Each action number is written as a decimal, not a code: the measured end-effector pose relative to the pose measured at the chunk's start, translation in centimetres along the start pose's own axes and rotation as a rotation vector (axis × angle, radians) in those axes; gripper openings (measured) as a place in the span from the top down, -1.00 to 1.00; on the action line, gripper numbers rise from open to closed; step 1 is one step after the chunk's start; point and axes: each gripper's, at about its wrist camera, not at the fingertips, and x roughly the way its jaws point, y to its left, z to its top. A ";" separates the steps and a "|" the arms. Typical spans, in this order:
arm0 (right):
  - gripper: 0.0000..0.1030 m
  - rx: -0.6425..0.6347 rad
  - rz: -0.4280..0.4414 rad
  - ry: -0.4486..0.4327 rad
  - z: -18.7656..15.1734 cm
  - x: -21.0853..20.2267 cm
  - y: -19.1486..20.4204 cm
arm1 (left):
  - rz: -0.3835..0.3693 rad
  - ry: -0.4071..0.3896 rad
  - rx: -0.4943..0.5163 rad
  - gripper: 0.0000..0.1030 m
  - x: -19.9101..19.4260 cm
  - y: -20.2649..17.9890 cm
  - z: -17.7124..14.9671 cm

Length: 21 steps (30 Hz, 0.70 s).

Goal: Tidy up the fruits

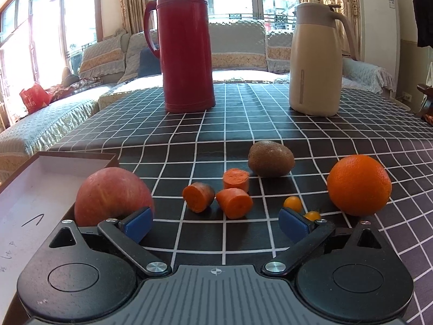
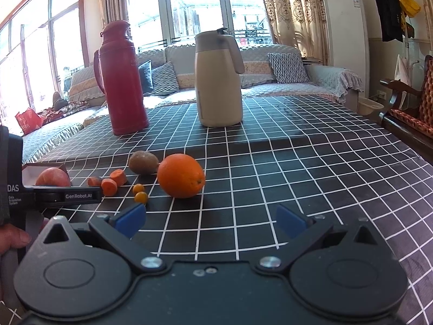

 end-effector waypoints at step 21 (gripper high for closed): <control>-1.00 0.039 -0.006 -0.009 0.1 0.3 -1.1 | 0.137 0.099 -0.039 -0.28 5.6 -2.2 0.4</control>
